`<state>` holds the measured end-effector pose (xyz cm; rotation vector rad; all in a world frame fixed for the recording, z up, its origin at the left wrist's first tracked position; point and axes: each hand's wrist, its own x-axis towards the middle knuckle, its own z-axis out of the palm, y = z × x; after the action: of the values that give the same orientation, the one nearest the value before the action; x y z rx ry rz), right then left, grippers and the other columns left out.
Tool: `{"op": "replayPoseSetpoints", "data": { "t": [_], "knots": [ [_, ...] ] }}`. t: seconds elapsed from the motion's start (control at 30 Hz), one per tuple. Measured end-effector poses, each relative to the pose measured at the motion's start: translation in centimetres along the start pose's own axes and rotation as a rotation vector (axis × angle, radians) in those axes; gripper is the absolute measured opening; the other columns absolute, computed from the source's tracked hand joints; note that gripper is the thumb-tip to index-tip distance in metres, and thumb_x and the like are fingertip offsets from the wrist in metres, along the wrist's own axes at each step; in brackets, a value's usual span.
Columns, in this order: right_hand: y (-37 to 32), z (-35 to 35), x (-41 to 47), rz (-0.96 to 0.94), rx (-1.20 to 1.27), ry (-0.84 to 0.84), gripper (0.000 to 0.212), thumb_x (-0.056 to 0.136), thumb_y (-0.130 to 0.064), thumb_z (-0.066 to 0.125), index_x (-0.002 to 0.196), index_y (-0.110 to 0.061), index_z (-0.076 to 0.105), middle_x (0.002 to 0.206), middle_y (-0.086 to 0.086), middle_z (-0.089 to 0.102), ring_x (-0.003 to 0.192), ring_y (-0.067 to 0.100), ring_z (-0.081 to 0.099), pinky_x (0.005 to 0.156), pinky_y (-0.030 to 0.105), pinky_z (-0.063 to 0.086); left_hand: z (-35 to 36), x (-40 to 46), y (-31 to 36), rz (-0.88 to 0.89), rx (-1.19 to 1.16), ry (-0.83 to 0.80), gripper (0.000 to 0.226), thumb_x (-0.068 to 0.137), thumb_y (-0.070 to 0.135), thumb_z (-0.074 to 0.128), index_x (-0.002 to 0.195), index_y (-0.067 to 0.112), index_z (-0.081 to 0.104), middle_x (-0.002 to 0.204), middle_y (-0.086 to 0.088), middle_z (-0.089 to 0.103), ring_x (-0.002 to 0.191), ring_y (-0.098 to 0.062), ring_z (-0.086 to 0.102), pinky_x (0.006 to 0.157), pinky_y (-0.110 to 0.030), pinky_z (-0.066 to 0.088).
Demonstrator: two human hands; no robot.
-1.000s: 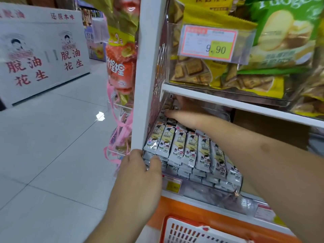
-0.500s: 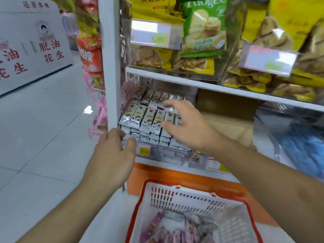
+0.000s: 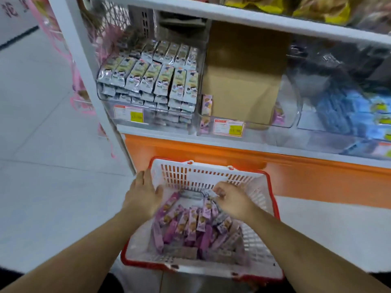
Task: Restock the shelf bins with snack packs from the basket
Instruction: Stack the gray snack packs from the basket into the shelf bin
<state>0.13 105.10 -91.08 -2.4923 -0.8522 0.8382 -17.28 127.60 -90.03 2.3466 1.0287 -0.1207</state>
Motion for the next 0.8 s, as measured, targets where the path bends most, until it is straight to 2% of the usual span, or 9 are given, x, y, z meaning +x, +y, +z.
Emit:
{"op": "replayPoseSetpoints", "data": {
  "t": [0.13,0.17,0.23,0.3,0.47,0.53,0.6,0.7,0.8],
  "knots": [
    [5.4,3.4,2.2,0.110,0.069,0.006,0.045,0.096,-0.026,0.068,0.140,-0.021,0.061,0.138,0.002,0.060,0.125,0.023,0.059,0.104,0.032,0.048,3.5,0.0,-1.4,-0.026,0.098,0.025,0.085,0.102,0.057,0.041,0.163,0.017,-0.003,0.171,-0.008,0.007,0.152,-0.036,0.021,0.119,-0.057,0.031],
    [6.4,4.0,2.7,0.130,0.102,0.011,0.048,0.096,-0.023,0.068,0.144,-0.022,0.059,0.142,0.001,0.058,0.127,0.022,0.058,0.104,0.033,0.049,4.0,0.1,-1.4,-0.032,0.134,0.043,0.087,0.101,0.061,0.039,0.163,0.017,-0.005,0.171,-0.007,0.006,0.151,-0.036,0.022,0.117,-0.057,0.031],
    [8.1,5.2,3.9,0.171,0.159,0.005,0.051,0.097,-0.017,0.066,0.147,-0.024,0.056,0.145,-0.004,0.056,0.113,0.013,0.062,0.090,0.031,0.054,4.6,0.4,-1.4,-0.046,0.185,0.066,0.090,0.098,0.067,0.035,0.162,0.017,-0.007,0.171,-0.007,0.004,0.151,-0.036,0.022,0.115,-0.058,0.031],
    [8.9,6.1,4.9,0.204,0.198,0.007,0.052,0.098,-0.015,0.068,0.148,-0.025,0.056,0.140,-0.008,0.058,0.097,0.005,0.063,0.076,0.027,0.056,5.1,0.5,-1.2,-0.060,0.243,0.077,0.094,0.096,0.071,0.032,0.162,0.016,-0.009,0.171,-0.008,0.003,0.150,-0.037,0.023,0.113,-0.059,0.033],
    [10.0,7.2,6.8,0.223,0.121,-0.024,0.060,0.096,-0.028,0.074,0.152,-0.027,0.053,0.144,-0.004,0.060,0.113,0.014,0.063,0.081,0.018,0.049,5.5,0.8,-0.9,-0.102,0.356,0.044,0.101,0.091,0.079,0.021,0.160,0.016,-0.019,0.171,-0.008,-0.003,0.150,-0.038,0.022,0.111,-0.059,0.035],
    [10.3,7.7,7.1,0.230,0.062,0.008,0.061,0.093,-0.025,0.075,0.150,-0.029,0.055,0.141,-0.002,0.062,0.106,0.014,0.063,0.082,0.020,0.048,5.5,0.8,-0.8,-0.112,0.367,0.037,0.101,0.091,0.080,0.019,0.159,0.017,-0.021,0.171,-0.008,-0.004,0.151,-0.037,0.022,0.112,-0.060,0.035],
    [10.4,8.1,6.9,0.255,0.058,0.071,0.055,0.090,-0.017,0.073,0.142,-0.029,0.063,0.130,0.001,0.068,0.093,0.012,0.060,0.080,0.021,0.049,5.5,0.8,-0.7,-0.122,0.383,0.031,0.102,0.090,0.081,0.018,0.159,0.018,-0.022,0.171,-0.008,-0.006,0.151,-0.037,0.021,0.112,-0.060,0.035],
    [9.8,7.9,6.3,0.269,0.097,0.099,0.037,0.089,-0.018,0.073,0.126,-0.019,0.072,0.119,0.003,0.072,0.091,0.014,0.060,0.081,0.026,0.053,5.3,0.7,-0.6,-0.131,0.385,0.011,0.101,0.091,0.080,0.019,0.158,0.018,-0.025,0.171,-0.007,-0.008,0.152,-0.037,0.019,0.112,-0.060,0.034],
    [7.8,6.4,5.0,0.236,0.203,0.064,0.037,0.092,-0.020,0.071,0.129,-0.022,0.070,0.113,-0.003,0.071,0.091,0.012,0.064,0.071,0.023,0.052,4.7,0.8,-0.4,-0.147,0.353,-0.059,0.099,0.093,0.077,0.024,0.157,0.021,-0.027,0.170,-0.005,-0.011,0.153,-0.036,0.014,0.115,-0.062,0.031]
  ]
}}
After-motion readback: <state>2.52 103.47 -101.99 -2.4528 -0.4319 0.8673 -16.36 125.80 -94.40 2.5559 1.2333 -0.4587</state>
